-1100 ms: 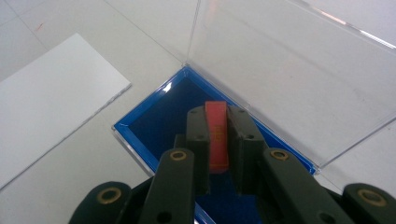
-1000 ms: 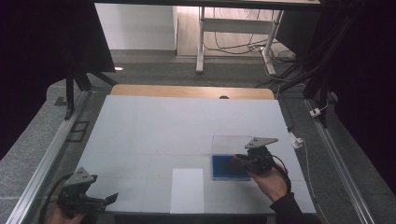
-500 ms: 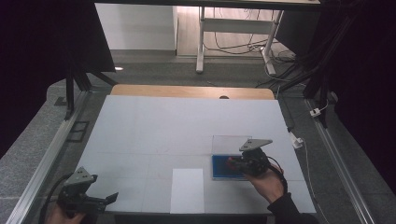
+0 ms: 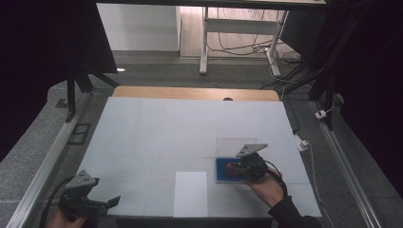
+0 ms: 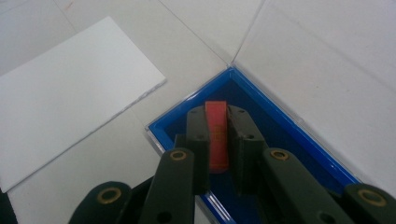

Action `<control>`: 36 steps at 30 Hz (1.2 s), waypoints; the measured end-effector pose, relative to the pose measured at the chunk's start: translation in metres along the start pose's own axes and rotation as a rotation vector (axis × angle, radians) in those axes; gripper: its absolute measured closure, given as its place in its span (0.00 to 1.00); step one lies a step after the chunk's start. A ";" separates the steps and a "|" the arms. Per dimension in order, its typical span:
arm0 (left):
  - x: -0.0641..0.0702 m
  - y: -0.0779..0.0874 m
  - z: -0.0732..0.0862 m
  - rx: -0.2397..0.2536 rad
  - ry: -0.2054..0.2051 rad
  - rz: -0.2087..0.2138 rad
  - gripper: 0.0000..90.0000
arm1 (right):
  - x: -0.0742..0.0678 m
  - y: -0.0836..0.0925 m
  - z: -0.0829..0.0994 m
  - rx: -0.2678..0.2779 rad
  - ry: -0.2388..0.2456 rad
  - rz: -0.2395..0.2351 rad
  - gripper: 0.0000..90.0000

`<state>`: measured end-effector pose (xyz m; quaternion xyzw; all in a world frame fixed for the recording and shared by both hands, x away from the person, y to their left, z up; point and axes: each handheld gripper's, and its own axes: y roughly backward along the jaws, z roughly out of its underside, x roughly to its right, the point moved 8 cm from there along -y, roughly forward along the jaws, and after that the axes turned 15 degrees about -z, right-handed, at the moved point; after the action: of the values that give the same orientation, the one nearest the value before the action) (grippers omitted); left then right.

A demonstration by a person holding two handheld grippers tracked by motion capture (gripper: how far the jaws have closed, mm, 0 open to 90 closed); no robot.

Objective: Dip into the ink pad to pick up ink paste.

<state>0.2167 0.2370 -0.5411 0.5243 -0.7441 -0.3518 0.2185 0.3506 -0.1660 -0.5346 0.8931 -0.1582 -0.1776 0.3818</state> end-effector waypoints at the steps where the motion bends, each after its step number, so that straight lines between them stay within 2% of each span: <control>1: 0.000 0.000 0.000 0.000 0.000 0.000 0.00 | -0.001 0.000 0.000 0.002 0.000 -0.003 0.89; 16: 0.000 0.000 0.000 -0.003 -0.001 -0.001 0.00 | -0.003 -0.008 0.000 -0.014 0.012 -0.010 0.89; 23: 0.000 0.000 0.000 -0.007 -0.004 -0.003 0.00 | -0.003 -0.010 0.000 -0.012 -0.005 0.011 0.90; 31: 0.001 -0.001 0.000 -0.008 -0.006 -0.003 0.00 | -0.010 -0.015 -0.002 -0.042 0.044 0.060 0.90; 33: 0.001 -0.001 -0.001 -0.008 -0.009 -0.004 0.00 | -0.010 -0.015 -0.002 -0.038 0.038 0.058 0.90; 36: 0.001 -0.001 -0.001 -0.007 -0.009 -0.003 0.00 | -0.006 -0.013 -0.001 -0.011 -0.002 0.029 0.90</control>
<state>0.2177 0.2359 -0.5417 0.5230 -0.7431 -0.3571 0.2162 0.3475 -0.1542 -0.5429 0.8885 -0.1707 -0.1739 0.3889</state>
